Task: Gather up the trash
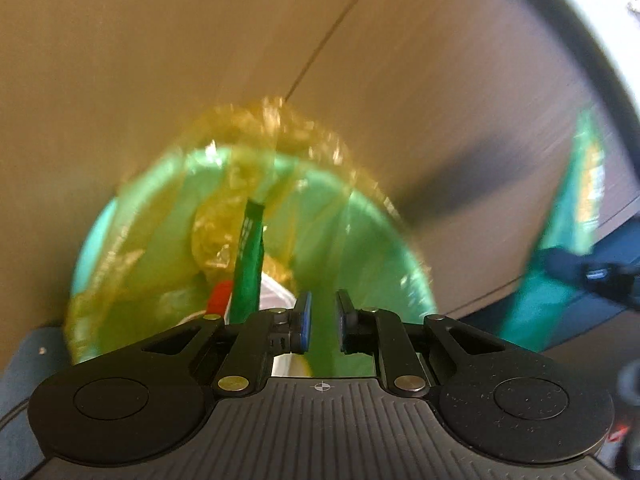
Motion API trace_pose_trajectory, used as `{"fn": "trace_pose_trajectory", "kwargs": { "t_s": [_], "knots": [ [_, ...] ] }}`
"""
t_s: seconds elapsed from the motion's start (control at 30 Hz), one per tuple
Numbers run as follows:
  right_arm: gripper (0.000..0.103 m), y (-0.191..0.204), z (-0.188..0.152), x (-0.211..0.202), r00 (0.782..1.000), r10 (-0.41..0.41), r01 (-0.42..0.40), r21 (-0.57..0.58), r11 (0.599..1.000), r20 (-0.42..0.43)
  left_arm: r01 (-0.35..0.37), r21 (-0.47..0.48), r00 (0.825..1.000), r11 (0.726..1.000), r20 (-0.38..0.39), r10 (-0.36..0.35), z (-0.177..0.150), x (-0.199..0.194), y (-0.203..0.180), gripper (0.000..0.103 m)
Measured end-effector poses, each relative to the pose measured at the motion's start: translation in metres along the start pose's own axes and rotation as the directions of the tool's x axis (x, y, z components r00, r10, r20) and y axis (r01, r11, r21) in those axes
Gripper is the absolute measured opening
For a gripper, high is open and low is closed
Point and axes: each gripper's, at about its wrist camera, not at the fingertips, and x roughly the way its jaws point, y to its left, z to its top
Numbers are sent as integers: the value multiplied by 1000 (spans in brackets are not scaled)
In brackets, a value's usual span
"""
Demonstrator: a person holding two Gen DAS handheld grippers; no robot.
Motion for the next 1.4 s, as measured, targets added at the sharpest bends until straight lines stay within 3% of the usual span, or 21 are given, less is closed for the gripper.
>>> {"fn": "trace_pose_trajectory", "kwargs": {
  "t_s": [0.1, 0.23, 0.43, 0.73, 0.83, 0.97, 1.0, 1.03, 1.13, 1.27, 1.4],
  "knots": [
    [17, 18, 7, 20, 998, 55, -56, -51, 997, -38, 2, 4, 999, 1000, 37, -2, 2, -23, 1, 15],
    [18, 46, 14, 58, 990, 68, -83, -119, 989, -127, -50, -31, 995, 998, 79, 52, 3, -47, 9, 15],
    [21, 55, 16, 99, 950, 99, -123, -62, 990, -297, -78, -64, 989, 995, 118, 85, 1, -74, 22, 15],
    [22, 48, 11, 101, 934, 65, -82, -34, 996, -353, -98, -62, 989, 993, 108, 104, 0, -79, 21, 15],
    [22, 50, 10, 96, 944, 29, -53, -64, 997, -329, -108, -29, 985, 994, 132, 111, 1, -87, 11, 15],
    [22, 56, 11, 63, 989, 8, -27, -126, 992, -150, -113, 52, 961, 992, 260, 96, 2, -127, -15, 15],
    [26, 59, 12, 45, 996, 22, -33, -121, 992, -89, -122, 80, 946, 989, 312, 91, 2, -143, -23, 15],
    [39, 63, 13, 23, 998, 50, -53, -105, 993, -26, -138, 109, 924, 984, 373, 88, 1, -161, -33, 15],
    [80, 81, 14, -43, 973, 152, -142, -65, 988, 172, -217, 151, 826, 964, 554, 99, -3, -216, -55, 15],
    [99, 117, 13, -121, 901, 170, -138, -107, 985, 399, -401, 154, 665, 903, 727, 171, -12, -277, -82, 15],
    [103, 153, 0, -170, 836, 118, -35, -162, 986, 536, -507, 123, 566, 853, 794, 222, -30, -308, -102, 15]
  ]
}}
